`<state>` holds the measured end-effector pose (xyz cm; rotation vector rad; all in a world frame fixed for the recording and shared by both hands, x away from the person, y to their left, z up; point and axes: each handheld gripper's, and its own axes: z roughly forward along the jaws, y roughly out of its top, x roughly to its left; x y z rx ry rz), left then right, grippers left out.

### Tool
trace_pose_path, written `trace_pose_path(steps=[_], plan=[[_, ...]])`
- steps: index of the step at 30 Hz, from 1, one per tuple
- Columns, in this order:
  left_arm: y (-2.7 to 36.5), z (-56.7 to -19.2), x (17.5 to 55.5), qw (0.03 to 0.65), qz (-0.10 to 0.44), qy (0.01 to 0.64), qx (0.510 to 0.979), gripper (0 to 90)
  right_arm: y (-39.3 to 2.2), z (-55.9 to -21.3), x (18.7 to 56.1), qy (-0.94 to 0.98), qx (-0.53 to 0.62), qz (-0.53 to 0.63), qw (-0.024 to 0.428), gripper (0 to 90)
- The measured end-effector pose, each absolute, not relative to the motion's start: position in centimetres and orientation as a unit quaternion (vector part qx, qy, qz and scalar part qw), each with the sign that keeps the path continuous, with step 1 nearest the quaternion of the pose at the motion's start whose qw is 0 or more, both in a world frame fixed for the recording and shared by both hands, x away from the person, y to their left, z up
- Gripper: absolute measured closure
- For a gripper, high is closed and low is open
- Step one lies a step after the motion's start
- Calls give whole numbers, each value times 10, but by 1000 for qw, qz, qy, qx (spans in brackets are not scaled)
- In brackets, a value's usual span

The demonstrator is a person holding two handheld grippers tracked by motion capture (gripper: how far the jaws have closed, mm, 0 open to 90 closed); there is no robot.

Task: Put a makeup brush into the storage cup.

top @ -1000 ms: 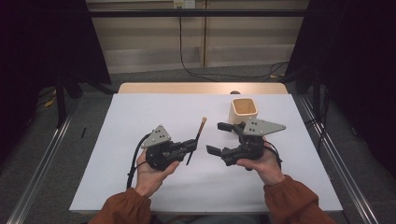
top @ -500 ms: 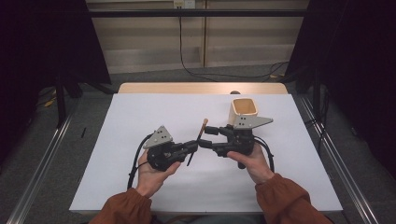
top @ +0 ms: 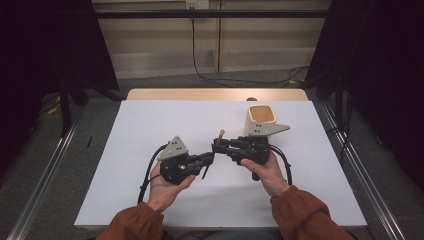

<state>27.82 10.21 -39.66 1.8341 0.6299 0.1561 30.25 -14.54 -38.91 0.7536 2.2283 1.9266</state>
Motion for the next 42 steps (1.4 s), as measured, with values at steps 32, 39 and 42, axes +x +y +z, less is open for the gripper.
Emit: trace_pose_path(steps=[32, 39, 42], plan=[[101, -399, 277, 563, 83, 255, 782, 490, -149, -384, 297, 736, 232, 633, 56, 840], [104, -399, 279, 552, 100, 279, 779, 268, -155, -382, 297, 733, 236, 635, 63, 840], [106, -399, 279, 553, 104, 287, 775, 168, -157, -382, 297, 732, 240, 634, 66, 840]])
